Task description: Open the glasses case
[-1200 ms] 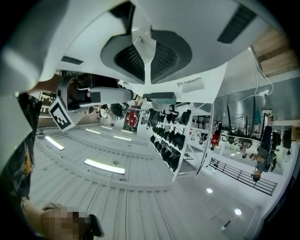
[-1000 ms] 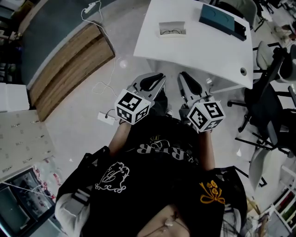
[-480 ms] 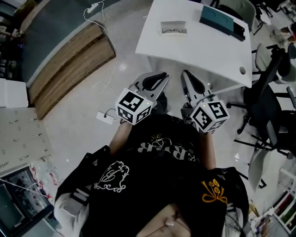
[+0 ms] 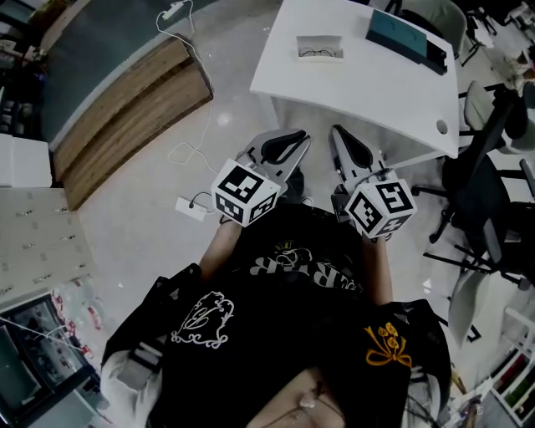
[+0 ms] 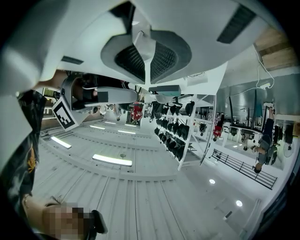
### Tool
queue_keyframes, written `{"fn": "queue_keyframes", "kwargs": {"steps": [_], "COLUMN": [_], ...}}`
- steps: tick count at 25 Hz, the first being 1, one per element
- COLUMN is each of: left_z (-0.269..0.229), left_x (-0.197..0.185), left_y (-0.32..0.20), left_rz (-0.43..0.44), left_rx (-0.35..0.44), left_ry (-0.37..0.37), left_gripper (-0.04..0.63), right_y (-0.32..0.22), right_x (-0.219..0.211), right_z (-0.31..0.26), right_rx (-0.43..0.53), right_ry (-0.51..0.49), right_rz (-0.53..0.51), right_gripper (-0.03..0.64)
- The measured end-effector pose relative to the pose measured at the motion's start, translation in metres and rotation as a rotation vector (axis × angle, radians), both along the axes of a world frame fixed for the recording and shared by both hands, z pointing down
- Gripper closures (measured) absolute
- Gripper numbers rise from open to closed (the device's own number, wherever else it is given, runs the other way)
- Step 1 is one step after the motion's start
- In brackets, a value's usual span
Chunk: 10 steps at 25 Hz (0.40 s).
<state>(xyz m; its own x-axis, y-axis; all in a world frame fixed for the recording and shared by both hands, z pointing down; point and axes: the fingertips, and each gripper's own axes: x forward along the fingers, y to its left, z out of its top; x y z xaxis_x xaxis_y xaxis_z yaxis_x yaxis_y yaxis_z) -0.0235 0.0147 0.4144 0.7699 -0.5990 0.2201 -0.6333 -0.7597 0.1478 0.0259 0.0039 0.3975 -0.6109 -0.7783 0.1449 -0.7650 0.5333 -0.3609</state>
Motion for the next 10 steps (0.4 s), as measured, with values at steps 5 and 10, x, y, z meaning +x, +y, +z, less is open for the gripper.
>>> {"fn": "queue_keyframes", "kwargs": {"steps": [5,10], "left_z": [0.0004,0.0006], "left_x": [-0.0041,-0.005], "left_y": [0.0036,0.0053], "left_rz": [-0.012,-0.011], "left_rx": [0.001,0.009], "left_ry": [-0.002,-0.014], "left_gripper": [0.546,0.546], "right_y": [0.0029,0.0036], "right_x": [-0.0047,-0.007], "right_z": [0.002,0.0026], "right_rx": [-0.002,-0.001], "right_ry": [0.013,0.016], "right_rz": [-0.014,-0.025], "right_gripper": [0.603,0.603]}}
